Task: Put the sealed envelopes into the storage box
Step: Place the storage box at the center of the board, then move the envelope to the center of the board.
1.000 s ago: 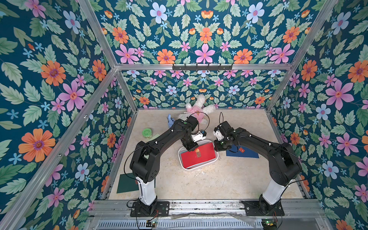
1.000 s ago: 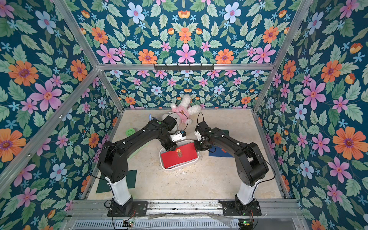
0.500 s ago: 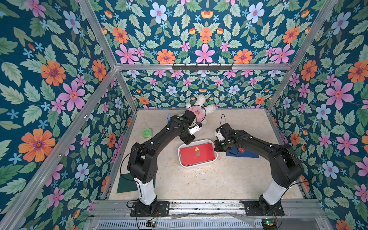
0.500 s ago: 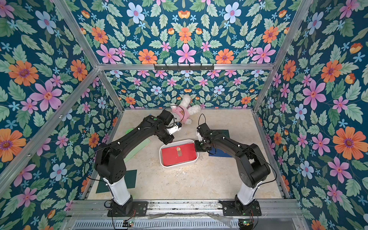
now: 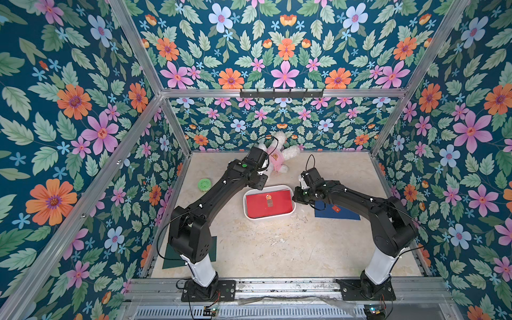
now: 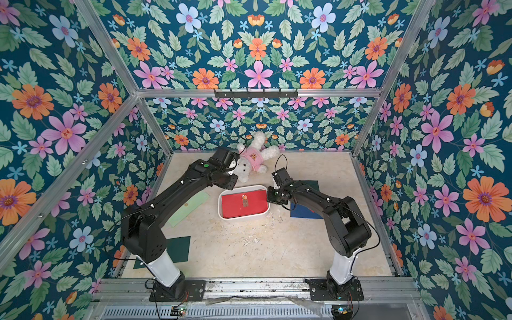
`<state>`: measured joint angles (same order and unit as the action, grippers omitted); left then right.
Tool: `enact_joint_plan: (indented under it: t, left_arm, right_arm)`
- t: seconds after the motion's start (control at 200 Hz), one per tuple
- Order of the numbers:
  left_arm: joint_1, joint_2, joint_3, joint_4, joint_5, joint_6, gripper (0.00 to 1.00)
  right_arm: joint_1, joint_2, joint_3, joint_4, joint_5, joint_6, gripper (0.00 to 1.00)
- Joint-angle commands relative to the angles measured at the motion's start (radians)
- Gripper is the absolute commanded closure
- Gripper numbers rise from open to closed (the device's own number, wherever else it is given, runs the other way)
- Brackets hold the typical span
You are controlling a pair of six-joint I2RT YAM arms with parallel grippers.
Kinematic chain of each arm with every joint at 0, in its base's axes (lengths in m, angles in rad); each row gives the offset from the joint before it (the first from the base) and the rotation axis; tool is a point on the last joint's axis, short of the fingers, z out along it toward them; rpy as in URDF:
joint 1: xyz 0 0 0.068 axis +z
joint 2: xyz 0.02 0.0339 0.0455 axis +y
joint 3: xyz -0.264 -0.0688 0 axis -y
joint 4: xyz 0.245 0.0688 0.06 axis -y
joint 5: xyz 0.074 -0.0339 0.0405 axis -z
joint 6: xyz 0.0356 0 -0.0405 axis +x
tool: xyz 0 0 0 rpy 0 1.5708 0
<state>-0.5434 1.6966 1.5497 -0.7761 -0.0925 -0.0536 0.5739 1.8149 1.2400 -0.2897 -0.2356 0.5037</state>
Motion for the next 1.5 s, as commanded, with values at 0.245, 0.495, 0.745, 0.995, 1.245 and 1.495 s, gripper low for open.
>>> enact_joint_plan:
  t: [0.245, 0.495, 0.745, 0.995, 1.245, 1.495]
  left_arm:
    - [0.002, -0.134, -0.176, 0.094, 0.08, -0.232, 0.57]
    - [-0.075, -0.277, -0.388, 0.169, 0.148, -0.377, 0.54]
    - [-0.273, -0.315, -0.491, 0.234, 0.092, -0.54, 0.54]
    - [-0.323, -0.312, -0.586, 0.329, 0.106, -0.637, 0.55]
    - [-0.323, -0.285, -0.574, 0.329, 0.083, -0.654, 0.55]
    - [-0.325, -0.288, -0.631, 0.403, 0.12, -0.701, 0.55]
  right_arm:
    - [-0.053, -0.064, -0.009, -0.08, 0.03, -0.016, 0.52]
    - [-0.222, -0.191, -0.198, -0.107, 0.142, -0.052, 0.36]
    - [-0.241, -0.077, -0.195, -0.126, 0.181, -0.124, 0.37]
    - [-0.204, -0.032, -0.24, -0.114, 0.123, -0.154, 0.41]
    - [-0.017, -0.072, -0.364, -0.091, 0.061, -0.086, 0.42]
    - [0.206, -0.149, -0.487, 0.016, 0.026, 0.117, 0.44]
